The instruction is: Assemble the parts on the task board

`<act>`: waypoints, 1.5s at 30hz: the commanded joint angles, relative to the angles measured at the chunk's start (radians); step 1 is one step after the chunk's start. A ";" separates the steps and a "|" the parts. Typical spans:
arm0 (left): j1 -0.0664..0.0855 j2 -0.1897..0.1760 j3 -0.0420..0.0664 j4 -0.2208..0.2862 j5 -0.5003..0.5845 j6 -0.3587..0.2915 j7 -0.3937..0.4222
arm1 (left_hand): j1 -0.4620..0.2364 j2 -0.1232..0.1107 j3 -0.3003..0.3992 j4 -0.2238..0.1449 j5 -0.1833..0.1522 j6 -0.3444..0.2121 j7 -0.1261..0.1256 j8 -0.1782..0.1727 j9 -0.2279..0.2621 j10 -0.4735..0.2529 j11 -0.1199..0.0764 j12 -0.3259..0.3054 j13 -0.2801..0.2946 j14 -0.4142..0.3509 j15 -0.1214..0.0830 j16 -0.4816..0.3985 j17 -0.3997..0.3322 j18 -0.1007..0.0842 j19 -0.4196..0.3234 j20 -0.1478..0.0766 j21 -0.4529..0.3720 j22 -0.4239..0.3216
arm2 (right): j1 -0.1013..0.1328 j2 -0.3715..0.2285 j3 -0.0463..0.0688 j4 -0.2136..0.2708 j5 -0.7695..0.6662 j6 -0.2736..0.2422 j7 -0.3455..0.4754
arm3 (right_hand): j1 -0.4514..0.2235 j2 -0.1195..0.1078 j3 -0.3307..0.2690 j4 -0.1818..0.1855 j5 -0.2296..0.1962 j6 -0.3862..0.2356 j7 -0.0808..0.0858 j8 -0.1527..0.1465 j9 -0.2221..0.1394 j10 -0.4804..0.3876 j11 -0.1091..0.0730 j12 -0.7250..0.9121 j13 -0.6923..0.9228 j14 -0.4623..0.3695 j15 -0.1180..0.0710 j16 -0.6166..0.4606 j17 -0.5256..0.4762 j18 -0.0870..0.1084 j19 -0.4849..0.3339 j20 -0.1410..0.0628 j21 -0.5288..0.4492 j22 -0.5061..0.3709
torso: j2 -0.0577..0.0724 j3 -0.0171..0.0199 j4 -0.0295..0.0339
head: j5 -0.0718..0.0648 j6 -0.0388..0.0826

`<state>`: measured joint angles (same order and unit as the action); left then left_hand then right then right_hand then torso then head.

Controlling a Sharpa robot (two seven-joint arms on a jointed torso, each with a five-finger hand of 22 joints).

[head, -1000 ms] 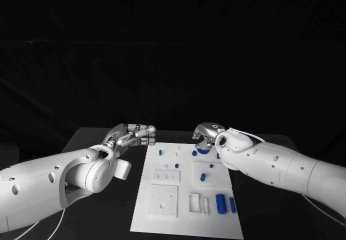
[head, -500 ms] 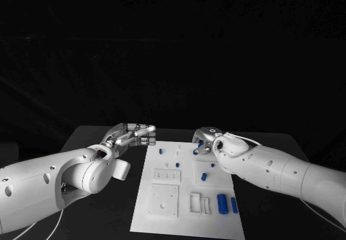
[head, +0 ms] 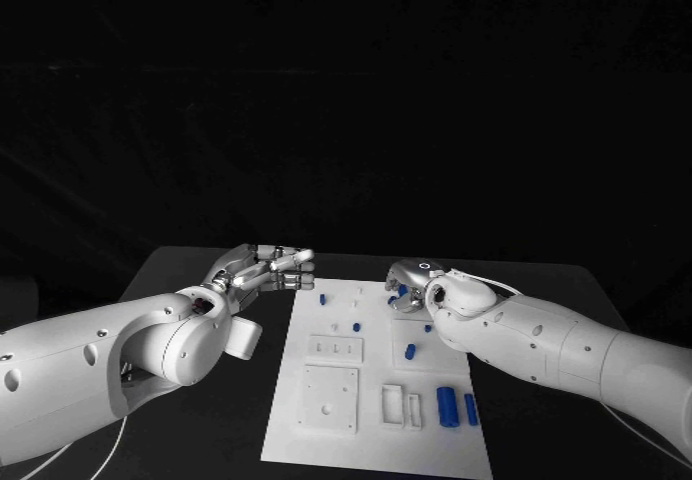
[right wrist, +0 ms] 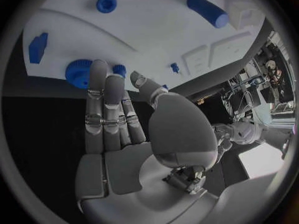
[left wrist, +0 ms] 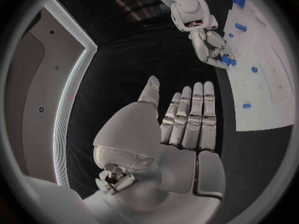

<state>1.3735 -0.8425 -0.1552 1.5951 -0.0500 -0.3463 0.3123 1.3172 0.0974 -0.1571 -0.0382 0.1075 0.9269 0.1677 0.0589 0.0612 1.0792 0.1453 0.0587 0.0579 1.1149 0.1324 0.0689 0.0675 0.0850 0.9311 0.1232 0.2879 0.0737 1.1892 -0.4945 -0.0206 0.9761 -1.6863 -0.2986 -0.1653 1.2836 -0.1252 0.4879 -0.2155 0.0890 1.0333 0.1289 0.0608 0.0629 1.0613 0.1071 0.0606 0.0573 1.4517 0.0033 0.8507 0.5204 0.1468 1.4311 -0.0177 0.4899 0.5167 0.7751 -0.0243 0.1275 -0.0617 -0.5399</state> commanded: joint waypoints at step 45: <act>0.011 0.003 0.001 -0.003 -0.002 0.058 -0.029 | 0.001 -0.014 0.007 0.016 -0.005 -0.009 -0.002 0.003 0.001 -0.007 0.003 0.004 0.001 0.008 0.003 -0.002 0.001 -0.010 0.006 -0.002 -0.002 0.001 | -0.008 0.009 -0.002 0.006 -0.062 -0.046 -0.065 | -0.030 0.041 0.208 -0.053 0.024 0.176 -0.031 0.002 0.007 0.214 -0.054 -0.003 0.002 -0.010 -0.044 0.037 0.002 -0.017 -0.040 -0.047 0.069 0.265 | 0.029 -0.0012 0.0050 | 0.008 0.006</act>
<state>1.3821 -0.8414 -0.1553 1.5907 -0.0507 -0.3036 0.2804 1.3184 0.0920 -0.1501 -0.0259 0.1075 0.9249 0.1657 0.0588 0.0611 1.0793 0.1452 0.0586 0.0576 1.1184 0.1360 0.0689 0.0672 0.0850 0.9310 0.1232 0.2879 0.0737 1.1822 -0.4850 -0.0220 0.9784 -1.7196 -0.3124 -0.2026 1.2463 -0.0980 0.6922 -0.2676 0.1125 1.2035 0.0981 0.0578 0.0714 1.2532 0.0696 0.0537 0.0570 1.4396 -0.0340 0.8845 0.5222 0.1297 1.3967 -0.0659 0.5557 0.7789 0.8026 -0.0247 0.1323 -0.0551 -0.5354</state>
